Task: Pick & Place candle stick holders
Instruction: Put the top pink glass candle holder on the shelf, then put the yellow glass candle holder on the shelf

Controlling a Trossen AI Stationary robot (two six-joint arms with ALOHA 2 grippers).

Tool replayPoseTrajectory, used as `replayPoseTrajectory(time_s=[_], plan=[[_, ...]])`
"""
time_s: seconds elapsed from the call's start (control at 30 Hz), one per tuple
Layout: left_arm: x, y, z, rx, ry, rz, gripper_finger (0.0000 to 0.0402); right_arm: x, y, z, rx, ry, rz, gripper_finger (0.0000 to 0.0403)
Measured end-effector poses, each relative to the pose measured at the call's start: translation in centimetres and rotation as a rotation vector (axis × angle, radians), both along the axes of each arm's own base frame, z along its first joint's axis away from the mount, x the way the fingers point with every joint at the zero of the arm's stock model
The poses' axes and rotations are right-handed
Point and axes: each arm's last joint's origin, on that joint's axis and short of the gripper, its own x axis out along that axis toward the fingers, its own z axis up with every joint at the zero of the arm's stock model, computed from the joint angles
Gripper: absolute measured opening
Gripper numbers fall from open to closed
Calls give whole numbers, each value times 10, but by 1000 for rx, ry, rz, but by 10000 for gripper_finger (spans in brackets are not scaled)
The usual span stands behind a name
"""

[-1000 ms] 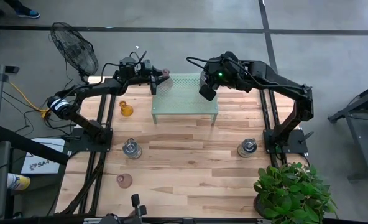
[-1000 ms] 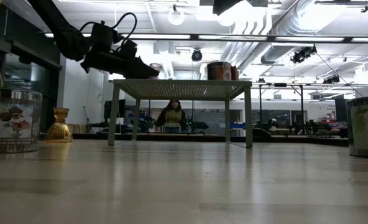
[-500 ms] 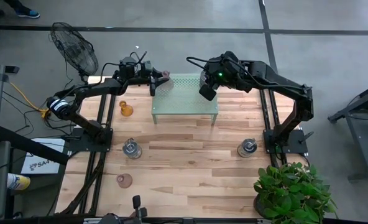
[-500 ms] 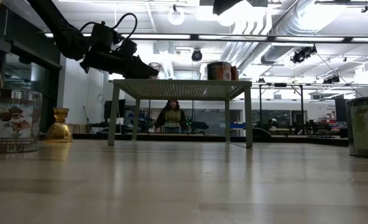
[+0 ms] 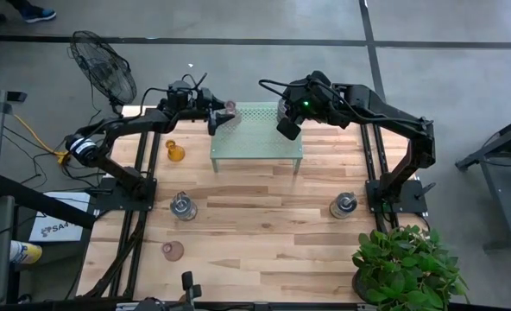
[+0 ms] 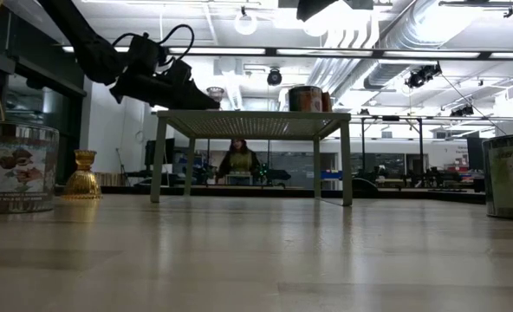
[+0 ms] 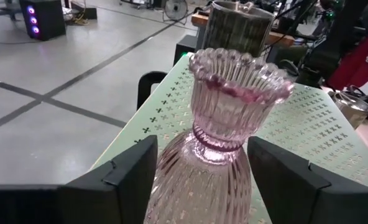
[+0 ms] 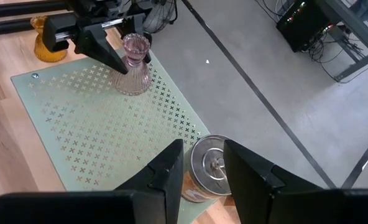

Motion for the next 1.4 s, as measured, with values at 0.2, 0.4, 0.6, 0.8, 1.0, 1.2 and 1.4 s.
replayPoseTrajectory(time_s=[0.2, 0.4, 0.6, 0.8, 1.0, 1.2, 1.4], plan=[[-2, -2, 4, -1, 8, 9, 249, 0, 0, 0, 0, 0, 1, 110], [-3, -4, 3, -23, 22, -1, 250, 0, 0, 0, -3, 8, 5, 110], [-7, -8, 7, -34, 40, -8, 250, -1, 0, 0, -2, 10, 5, 110], [-17, -19, 24, 31, 68, 45, 250, -1, 0, -1, -5, 19, 10, 110], [-33, -34, 37, 43, 144, 119, 250, -1, 0, -1, -9, 25, 14, 110], [-53, -51, 46, 5, 255, 302, 250, -1, 0, -1, -15, 32, 21, 110], [-71, -65, 39, -156, 395, 474, 250, -1, 0, -1, -18, 35, 25, 110]])
